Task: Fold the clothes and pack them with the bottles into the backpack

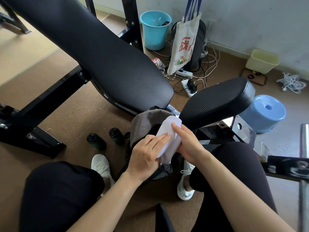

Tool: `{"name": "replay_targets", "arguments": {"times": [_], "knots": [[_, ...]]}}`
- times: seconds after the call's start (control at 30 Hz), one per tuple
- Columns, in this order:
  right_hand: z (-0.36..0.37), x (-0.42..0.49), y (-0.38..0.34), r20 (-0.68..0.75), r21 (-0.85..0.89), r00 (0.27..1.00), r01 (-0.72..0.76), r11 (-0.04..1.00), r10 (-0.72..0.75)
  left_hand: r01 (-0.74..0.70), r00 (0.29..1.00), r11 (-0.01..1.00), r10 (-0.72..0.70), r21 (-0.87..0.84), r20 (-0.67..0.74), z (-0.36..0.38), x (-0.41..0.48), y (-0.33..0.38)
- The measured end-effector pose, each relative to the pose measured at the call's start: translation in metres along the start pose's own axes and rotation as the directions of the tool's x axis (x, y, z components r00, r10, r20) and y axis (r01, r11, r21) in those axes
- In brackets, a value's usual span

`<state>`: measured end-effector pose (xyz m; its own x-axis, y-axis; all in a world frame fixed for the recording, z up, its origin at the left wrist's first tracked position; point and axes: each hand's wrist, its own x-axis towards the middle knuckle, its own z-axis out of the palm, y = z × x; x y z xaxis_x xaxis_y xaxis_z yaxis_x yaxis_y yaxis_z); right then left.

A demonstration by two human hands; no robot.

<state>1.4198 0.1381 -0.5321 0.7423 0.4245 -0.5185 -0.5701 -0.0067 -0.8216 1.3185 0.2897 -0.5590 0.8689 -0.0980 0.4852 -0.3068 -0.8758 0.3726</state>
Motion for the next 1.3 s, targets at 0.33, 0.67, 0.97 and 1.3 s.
{"name": "replay_targets", "arguments": {"times": [0.33,0.67,0.97,1.3], "knots": [[-0.003,0.007,-0.001,-0.196,-0.009,0.981,-0.002,1.000,0.000,0.268,0.960,0.795,-0.266,-0.543,0.086,-0.004,-0.001,0.008],[0.002,0.002,0.001,0.066,-0.039,0.998,0.013,0.999,-0.011,0.663,0.749,0.370,-0.321,-0.651,0.580,-0.008,0.006,-0.008],[-0.016,0.030,0.026,0.019,-0.777,0.997,0.058,0.627,-0.068,0.751,0.631,0.530,-0.404,-0.393,0.662,0.006,-0.010,-0.024],[-0.015,0.097,0.000,0.101,-0.975,0.968,0.143,0.173,-0.229,0.627,0.504,0.759,-0.567,0.175,0.652,0.008,-0.017,-0.061]]}}
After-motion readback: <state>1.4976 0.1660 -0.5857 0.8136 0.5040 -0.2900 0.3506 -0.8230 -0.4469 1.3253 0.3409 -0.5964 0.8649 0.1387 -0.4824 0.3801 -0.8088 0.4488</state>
